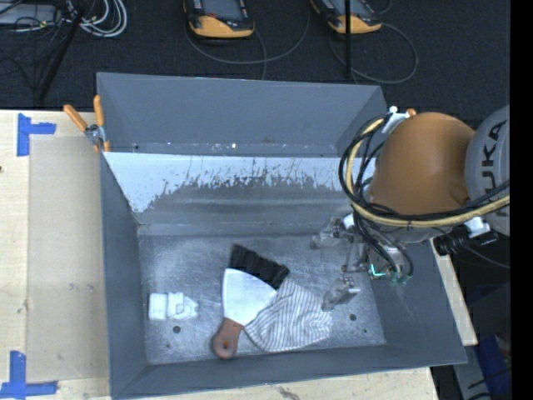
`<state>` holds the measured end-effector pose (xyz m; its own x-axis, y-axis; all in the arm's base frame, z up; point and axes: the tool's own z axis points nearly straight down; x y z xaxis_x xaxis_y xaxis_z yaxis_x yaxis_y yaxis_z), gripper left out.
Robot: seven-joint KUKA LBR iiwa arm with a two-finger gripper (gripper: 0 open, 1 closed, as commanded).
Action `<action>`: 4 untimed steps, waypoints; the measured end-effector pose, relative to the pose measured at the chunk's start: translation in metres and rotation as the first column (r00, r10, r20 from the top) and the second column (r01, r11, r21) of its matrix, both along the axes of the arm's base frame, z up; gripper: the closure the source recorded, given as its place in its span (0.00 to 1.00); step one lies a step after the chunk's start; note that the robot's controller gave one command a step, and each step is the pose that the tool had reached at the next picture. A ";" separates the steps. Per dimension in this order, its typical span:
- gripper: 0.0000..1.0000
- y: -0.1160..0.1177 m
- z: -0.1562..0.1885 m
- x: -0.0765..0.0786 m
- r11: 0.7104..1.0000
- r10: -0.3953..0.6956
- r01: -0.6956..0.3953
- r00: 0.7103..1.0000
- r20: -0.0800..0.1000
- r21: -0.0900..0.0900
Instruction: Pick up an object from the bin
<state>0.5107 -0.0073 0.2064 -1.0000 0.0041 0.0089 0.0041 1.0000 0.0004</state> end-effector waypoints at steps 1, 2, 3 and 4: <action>0.00 0.000 0.003 0.002 1.000 0.000 0.000 1.000 0.007 0.000; 0.00 0.012 -0.025 0.022 0.999 0.044 -0.044 0.999 0.017 -0.002; 1.00 0.069 -0.128 0.033 0.995 0.104 -0.104 0.995 0.004 -0.005; 1.00 0.069 -0.129 0.033 0.995 0.104 -0.104 0.995 0.004 -0.005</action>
Offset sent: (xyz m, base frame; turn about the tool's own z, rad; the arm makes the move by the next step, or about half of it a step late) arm 0.0610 0.0450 -0.1007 -0.1562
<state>0.5440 0.0620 0.0778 -0.9950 -0.0998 0.0048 -0.0998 0.9950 -0.0046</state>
